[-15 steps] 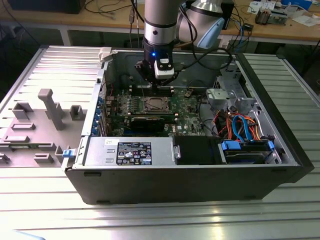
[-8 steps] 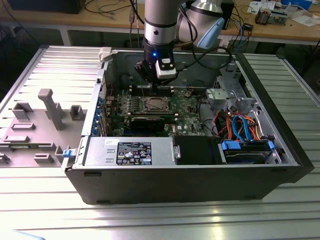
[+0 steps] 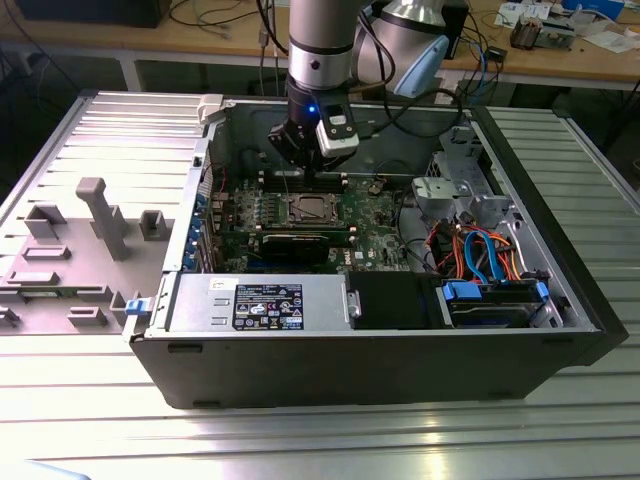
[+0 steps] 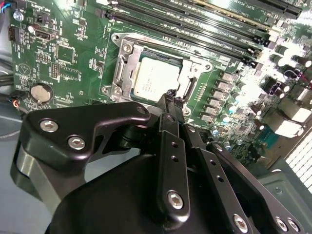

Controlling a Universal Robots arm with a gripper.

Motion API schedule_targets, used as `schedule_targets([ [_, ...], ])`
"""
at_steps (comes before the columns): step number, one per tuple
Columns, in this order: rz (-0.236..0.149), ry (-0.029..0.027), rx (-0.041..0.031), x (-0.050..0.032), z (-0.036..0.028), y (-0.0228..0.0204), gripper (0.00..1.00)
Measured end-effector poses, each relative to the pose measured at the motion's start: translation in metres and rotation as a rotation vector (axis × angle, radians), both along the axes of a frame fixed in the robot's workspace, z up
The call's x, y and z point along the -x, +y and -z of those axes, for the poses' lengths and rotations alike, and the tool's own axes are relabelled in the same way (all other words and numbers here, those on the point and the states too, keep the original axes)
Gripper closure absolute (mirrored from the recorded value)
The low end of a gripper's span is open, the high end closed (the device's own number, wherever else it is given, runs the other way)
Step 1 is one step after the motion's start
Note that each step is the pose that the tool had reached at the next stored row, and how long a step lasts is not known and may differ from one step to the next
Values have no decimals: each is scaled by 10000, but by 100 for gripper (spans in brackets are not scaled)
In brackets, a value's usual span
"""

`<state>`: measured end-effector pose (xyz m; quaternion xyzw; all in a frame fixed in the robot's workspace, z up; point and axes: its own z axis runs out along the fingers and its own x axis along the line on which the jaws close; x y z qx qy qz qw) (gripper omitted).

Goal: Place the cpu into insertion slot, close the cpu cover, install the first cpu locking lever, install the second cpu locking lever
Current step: 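Install the first cpu locking lever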

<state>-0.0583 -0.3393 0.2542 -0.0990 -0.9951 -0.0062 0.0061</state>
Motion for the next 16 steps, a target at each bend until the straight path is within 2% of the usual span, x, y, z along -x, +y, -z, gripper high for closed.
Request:
schedule_targets([
  [4, -525, 0, 0, 0, 0, 0, 89],
  [14, -1384, -1, 0, 0, 0, 0, 89],
  [16, -1816, 0, 0, 0, 0, 0, 89],
])
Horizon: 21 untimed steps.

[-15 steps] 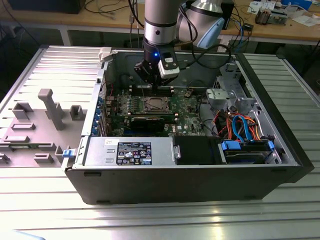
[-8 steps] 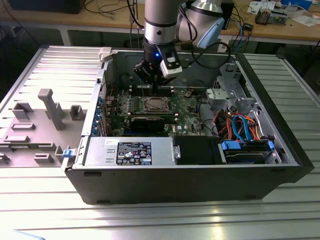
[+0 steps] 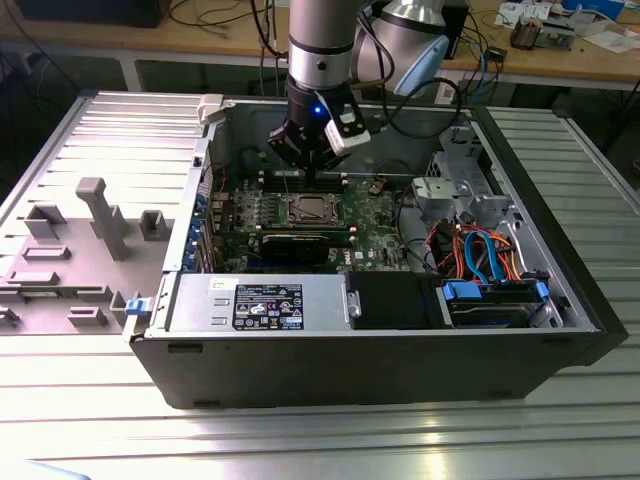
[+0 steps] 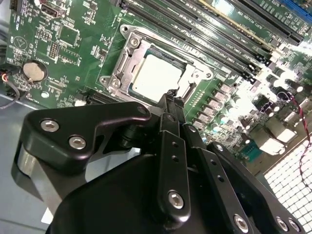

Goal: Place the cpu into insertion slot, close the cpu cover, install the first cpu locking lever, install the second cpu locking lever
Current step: 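Install the first cpu locking lever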

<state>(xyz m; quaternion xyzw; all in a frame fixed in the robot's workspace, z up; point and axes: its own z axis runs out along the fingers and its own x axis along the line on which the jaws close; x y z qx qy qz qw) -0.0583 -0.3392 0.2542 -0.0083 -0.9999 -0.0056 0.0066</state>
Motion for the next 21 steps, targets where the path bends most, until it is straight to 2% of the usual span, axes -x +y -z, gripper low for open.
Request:
schedule_targets([
  [2, -286, 0, 0, 0, 0, 0, 89],
  [5, -342, -1, 0, 1, 1, 0, 89],
  [11, -340, -7, -25, 108, 0, 0, 89],
  [16, -340, -22, -110, 218, 1, 0, 89],
  [21, -339, -38, -159, 318, 0, 0, 89],
])
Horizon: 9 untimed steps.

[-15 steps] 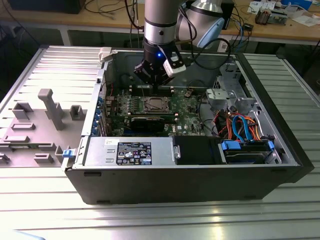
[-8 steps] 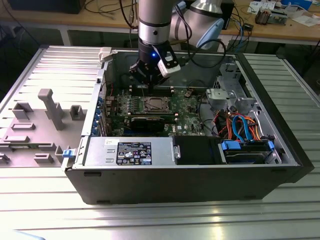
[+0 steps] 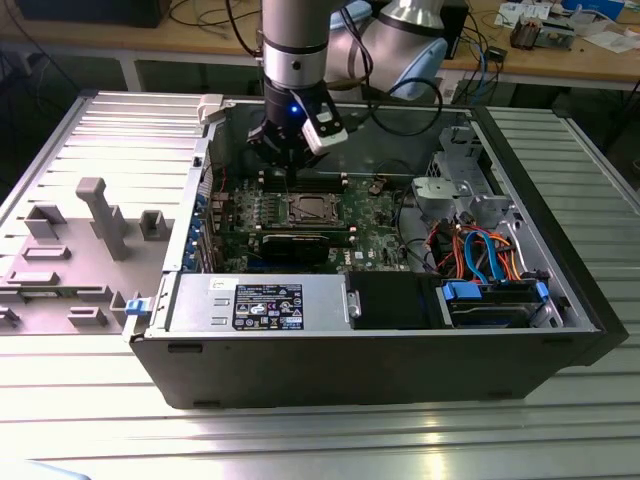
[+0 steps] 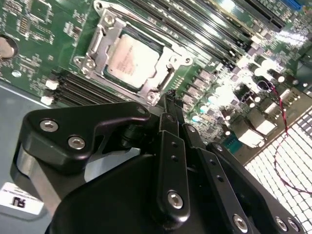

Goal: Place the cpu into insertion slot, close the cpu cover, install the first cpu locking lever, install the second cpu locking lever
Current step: 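Install the first cpu locking lever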

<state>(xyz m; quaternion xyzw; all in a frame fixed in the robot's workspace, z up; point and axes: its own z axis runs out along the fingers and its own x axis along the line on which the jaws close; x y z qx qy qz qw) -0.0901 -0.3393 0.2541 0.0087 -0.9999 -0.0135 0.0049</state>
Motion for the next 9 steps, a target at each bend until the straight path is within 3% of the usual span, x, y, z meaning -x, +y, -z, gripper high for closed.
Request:
schedule_targets([
  [9, 0, -34, -80, 261, 0, 4, 89],
])
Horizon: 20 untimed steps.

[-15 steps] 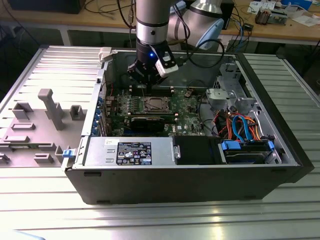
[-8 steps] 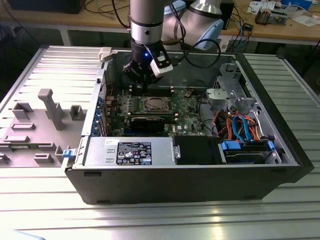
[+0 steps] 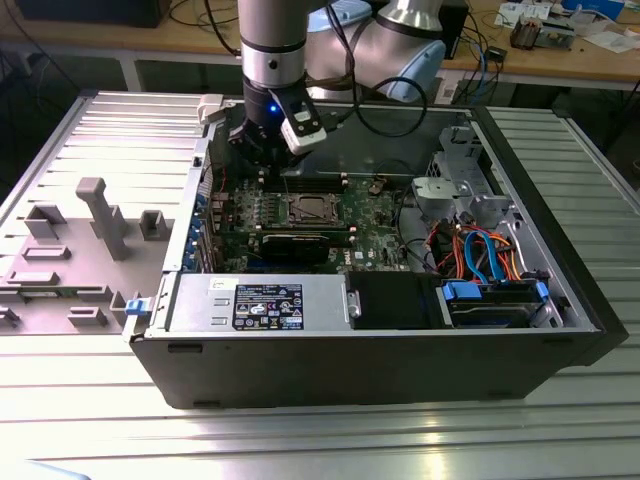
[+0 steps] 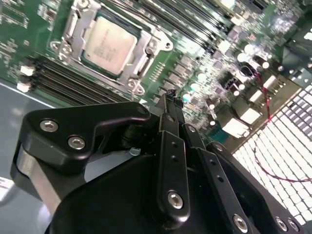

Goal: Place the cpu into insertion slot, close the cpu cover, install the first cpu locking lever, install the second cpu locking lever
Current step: 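Install the first cpu locking lever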

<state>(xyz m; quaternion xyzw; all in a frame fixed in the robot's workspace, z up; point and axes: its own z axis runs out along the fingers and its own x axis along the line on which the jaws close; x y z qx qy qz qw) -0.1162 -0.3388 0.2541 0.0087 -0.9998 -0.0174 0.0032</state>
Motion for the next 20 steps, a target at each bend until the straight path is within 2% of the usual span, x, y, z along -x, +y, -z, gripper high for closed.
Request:
schedule_targets([
  [5, -10, 0, -49, 38, 3, 17, 89],
  [10, -27, -1, -50, 39, 5, 122, 89],
  [11, -29, 0, -50, 39, 5, 161, 89],
  [15, -31, 0, -50, 40, 4, 263, 89],
  [17, -33, -1, -41, 36, 5, 287, 89],
  [20, -33, 0, -34, 13, 4, 291, 89],
])
